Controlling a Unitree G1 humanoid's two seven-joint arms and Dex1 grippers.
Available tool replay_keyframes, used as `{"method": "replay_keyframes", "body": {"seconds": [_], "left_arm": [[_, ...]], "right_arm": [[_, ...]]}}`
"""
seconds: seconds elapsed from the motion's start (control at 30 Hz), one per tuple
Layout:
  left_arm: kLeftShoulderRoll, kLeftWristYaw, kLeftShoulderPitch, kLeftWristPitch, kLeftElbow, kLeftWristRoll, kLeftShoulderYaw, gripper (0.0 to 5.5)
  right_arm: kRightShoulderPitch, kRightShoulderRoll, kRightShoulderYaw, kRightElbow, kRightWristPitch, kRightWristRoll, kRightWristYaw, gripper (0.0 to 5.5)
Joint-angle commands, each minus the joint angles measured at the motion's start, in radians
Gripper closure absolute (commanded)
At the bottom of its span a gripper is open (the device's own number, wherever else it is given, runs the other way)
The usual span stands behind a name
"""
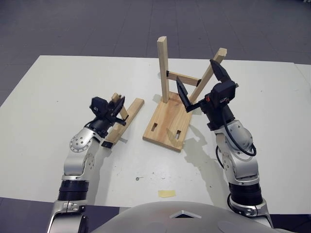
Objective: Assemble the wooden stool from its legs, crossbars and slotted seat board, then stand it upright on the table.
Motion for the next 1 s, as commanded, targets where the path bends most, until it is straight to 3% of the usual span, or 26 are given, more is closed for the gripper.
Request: {"method": "replay_keyframes", "body": {"seconds": [0.03, 0.4, 0.73, 0.87, 1.0], "left_arm": [[0.003, 0.055, 0.002, 0.099, -0.063, -0.001, 0.051, 4.02], [-0.004, 0.126, -0.198, 0.238, -0.255, -0.078, 0.155, 2.07], [0.045, 0.194, -0.493, 0.378, -0.369, -0.166, 0.252, 0.35], [0.033, 0.196, -0.556, 0.405, -0.348, -0.179, 0.244, 0.12], [0.001, 0.128, -0.387, 0.355, -0.187, -0.081, 0.107, 0.12]], "right_arm": [[-0.009, 0.002, 0.003, 0.003, 0.000, -0.003, -0.003, 0.10], [-0.006, 0.014, 0.013, 0.012, -0.007, -0.009, -0.010, 0.10], [-0.007, 0.017, 0.013, 0.012, -0.005, -0.009, -0.015, 0.10], [-0.016, 0.017, 0.010, 0.015, -0.004, -0.006, -0.017, 0.10], [-0.010, 0.020, 0.015, 0.018, -0.002, -0.004, -0.017, 0.10]]}}
